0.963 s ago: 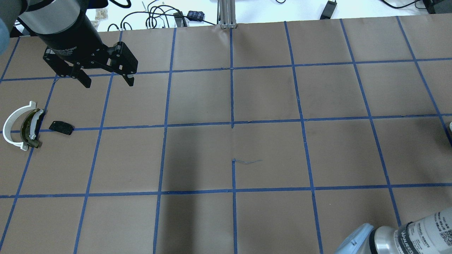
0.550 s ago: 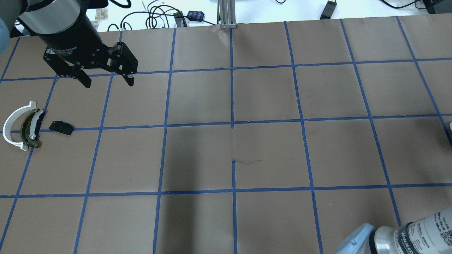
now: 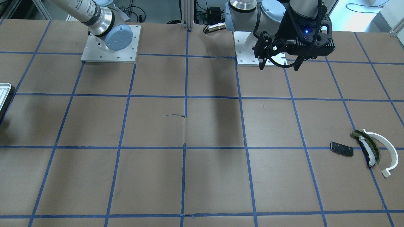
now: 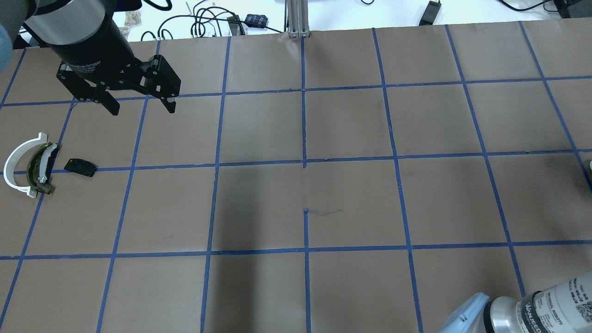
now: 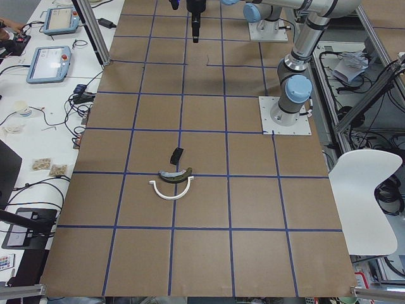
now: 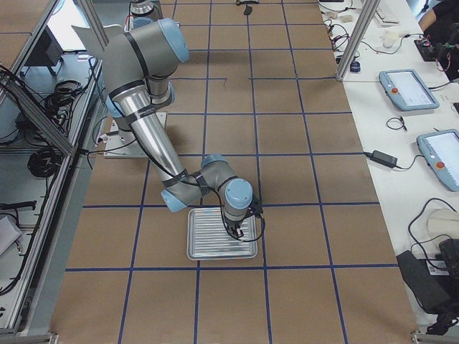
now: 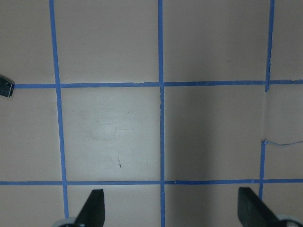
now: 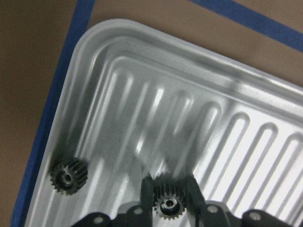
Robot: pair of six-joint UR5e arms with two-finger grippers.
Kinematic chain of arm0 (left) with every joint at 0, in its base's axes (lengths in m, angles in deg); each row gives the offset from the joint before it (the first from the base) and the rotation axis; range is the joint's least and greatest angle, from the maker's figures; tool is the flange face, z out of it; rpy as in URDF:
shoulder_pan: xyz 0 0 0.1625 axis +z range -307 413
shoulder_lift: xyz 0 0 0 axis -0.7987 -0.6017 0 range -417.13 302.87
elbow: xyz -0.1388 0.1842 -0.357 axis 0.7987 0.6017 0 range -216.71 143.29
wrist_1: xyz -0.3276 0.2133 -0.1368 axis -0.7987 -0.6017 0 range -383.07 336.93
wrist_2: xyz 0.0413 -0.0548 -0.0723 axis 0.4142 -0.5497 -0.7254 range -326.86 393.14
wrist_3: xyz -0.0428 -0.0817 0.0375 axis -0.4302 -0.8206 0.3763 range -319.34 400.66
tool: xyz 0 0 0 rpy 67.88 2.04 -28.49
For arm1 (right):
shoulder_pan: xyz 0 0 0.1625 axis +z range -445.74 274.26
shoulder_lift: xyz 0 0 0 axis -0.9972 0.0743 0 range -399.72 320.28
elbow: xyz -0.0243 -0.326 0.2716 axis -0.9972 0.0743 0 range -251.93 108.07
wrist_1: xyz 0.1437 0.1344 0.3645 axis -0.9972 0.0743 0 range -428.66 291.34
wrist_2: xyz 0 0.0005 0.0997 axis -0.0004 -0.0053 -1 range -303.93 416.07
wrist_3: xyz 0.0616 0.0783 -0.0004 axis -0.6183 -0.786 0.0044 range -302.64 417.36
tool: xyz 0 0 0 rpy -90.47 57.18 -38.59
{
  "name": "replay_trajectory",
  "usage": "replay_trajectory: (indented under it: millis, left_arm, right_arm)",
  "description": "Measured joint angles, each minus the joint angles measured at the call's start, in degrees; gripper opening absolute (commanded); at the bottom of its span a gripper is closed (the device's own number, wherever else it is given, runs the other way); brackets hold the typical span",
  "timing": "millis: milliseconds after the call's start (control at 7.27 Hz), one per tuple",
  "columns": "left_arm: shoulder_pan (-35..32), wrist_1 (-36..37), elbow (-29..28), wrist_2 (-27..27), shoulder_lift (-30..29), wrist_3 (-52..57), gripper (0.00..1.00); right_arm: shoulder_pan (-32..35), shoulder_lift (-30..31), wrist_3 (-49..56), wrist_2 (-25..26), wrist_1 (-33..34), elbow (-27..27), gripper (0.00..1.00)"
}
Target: Place bearing gear from tray to pile
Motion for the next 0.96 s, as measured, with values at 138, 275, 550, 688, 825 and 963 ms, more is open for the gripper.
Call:
replay_trajectory:
  millis: [138, 275, 550, 688, 825, 963]
  left_arm:
    - [0.01, 0.0, -0.01, 0.0, 0.0, 0.0, 1.0]
    - [0.03, 0.0, -0.01, 0.01, 0.0, 0.0, 1.0]
    - [0.03, 0.0, -0.05, -0.01, 0.0, 0.0, 1.0]
    - [0.05, 0.0, -0.06, -0.03, 0.0, 0.0, 1.0]
    - [0.08, 0.02, -0.06, -0.03, -0.02, 0.0, 1.0]
    - [0.11, 0.06, -0.13, -0.05, -0.11, 0.0, 1.0]
  right_arm:
    - [0.02, 0.25, -0.05, 0.18, -0.21, -0.03, 0.21]
    - [0.02, 0.58, -0.13, 0.32, -0.42, -0.07, 0.21]
    - [0.37, 2.42, -1.77, 1.07, -1.33, 0.11, 0.21]
    - [1.86, 5.49, -6.03, 0.52, -3.62, 0.16, 0.21]
    - [5.03, 9.82, -12.43, -0.48, -7.39, 0.14, 0.21]
    - [9.57, 13.85, -19.51, -0.88, -11.58, 0.13, 0.21]
